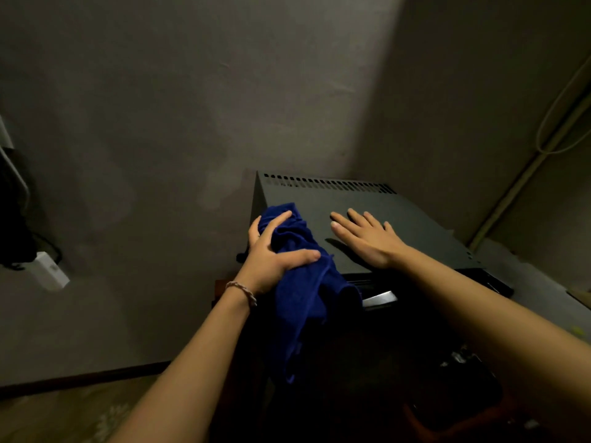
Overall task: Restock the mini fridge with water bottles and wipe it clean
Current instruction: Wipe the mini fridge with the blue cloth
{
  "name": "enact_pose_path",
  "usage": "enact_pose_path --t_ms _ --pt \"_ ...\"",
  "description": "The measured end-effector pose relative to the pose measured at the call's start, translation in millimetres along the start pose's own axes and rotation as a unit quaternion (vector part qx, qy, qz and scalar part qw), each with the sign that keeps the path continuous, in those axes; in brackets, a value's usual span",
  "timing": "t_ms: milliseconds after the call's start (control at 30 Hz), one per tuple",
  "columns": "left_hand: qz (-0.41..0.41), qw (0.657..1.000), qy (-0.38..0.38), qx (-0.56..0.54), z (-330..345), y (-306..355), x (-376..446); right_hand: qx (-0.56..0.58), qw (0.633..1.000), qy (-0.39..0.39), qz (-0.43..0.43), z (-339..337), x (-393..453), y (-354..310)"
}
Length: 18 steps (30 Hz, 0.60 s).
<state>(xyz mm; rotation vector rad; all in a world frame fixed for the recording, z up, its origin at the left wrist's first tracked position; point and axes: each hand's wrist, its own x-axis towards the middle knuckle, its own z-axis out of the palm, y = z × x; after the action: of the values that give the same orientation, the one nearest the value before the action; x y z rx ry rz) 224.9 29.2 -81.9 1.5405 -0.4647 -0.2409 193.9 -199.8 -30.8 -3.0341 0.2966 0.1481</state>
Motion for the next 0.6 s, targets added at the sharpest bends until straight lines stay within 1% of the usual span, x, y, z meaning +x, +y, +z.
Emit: enact_pose_path --t_ms 100,300,600 --pt "-0.009 1.000 0.017 -0.010 -5 2 23 0.002 1.000 0.002 -0.002 1 -1 2" --pt "-0.015 1.000 0.021 -0.015 -17 -1 66 0.007 1.000 0.003 -0.009 0 -3 2" --pt "-0.020 0.995 0.049 -0.081 -32 -19 124 0.008 1.000 0.017 -0.013 3 1 7"
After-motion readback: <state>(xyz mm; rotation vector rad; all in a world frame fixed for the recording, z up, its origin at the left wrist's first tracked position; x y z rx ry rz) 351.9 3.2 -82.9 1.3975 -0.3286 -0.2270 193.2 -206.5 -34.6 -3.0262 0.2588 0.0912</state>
